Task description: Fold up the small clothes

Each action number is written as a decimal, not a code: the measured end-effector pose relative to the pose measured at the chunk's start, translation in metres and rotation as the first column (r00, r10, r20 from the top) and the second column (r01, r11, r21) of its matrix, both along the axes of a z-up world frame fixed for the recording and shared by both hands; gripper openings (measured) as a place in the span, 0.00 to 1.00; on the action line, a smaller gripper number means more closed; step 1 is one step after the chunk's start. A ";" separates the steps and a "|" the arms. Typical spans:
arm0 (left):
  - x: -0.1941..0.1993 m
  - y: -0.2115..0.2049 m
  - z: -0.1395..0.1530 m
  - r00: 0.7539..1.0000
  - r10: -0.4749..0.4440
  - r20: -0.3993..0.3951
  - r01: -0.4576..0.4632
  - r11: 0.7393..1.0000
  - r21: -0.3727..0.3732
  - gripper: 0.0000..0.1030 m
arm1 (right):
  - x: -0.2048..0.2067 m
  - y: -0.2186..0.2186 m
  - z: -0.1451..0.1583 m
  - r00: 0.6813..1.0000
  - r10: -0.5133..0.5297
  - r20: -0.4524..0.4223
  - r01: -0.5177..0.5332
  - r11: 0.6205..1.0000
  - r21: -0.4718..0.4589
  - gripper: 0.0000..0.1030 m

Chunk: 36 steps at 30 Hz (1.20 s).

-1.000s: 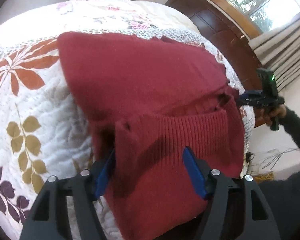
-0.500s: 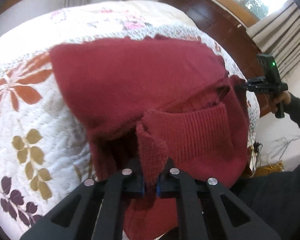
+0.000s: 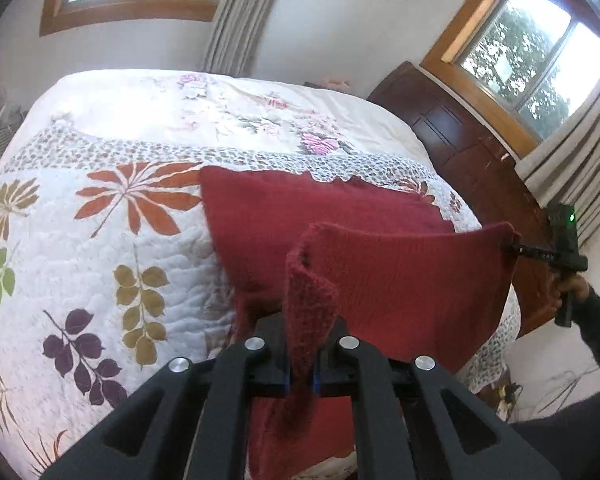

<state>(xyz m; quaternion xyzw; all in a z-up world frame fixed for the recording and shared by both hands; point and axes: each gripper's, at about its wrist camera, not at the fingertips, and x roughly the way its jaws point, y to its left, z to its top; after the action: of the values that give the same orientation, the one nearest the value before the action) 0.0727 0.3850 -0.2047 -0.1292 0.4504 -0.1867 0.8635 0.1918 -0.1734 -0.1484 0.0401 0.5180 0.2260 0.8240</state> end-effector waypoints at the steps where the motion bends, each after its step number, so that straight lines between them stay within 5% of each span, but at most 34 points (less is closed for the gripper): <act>1: 0.001 -0.002 0.002 1.000 -0.007 0.003 0.007 1.000 0.003 0.06 | 0.001 0.000 0.003 1.000 0.000 0.006 0.000 1.000 -0.002 0.05; 11: 0.003 0.001 0.062 0.992 -0.033 0.126 0.031 0.999 0.017 0.07 | 0.004 -0.006 0.067 0.991 -0.027 0.128 0.020 0.998 0.052 0.05; 23: 0.073 -0.004 0.109 0.968 -0.125 0.218 0.118 0.992 0.048 0.06 | 0.065 0.004 0.106 0.974 0.003 0.227 -0.006 1.000 0.012 0.05; 29: 0.117 0.002 0.111 0.970 -0.122 0.211 0.121 0.992 0.021 0.06 | 0.111 0.006 0.095 0.983 -0.007 0.181 0.001 0.999 0.033 0.05; 36: 0.174 0.011 0.055 0.994 -0.092 0.060 0.094 0.995 -0.025 0.06 | 0.167 0.021 0.040 0.999 -0.015 0.033 0.014 1.000 0.019 0.05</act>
<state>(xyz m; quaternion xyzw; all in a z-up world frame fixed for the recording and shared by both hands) 0.2471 0.3959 -0.1496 -0.1145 0.4275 -0.2366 0.8649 0.3591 -0.1522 -0.1083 0.0480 0.5018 0.2255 0.8337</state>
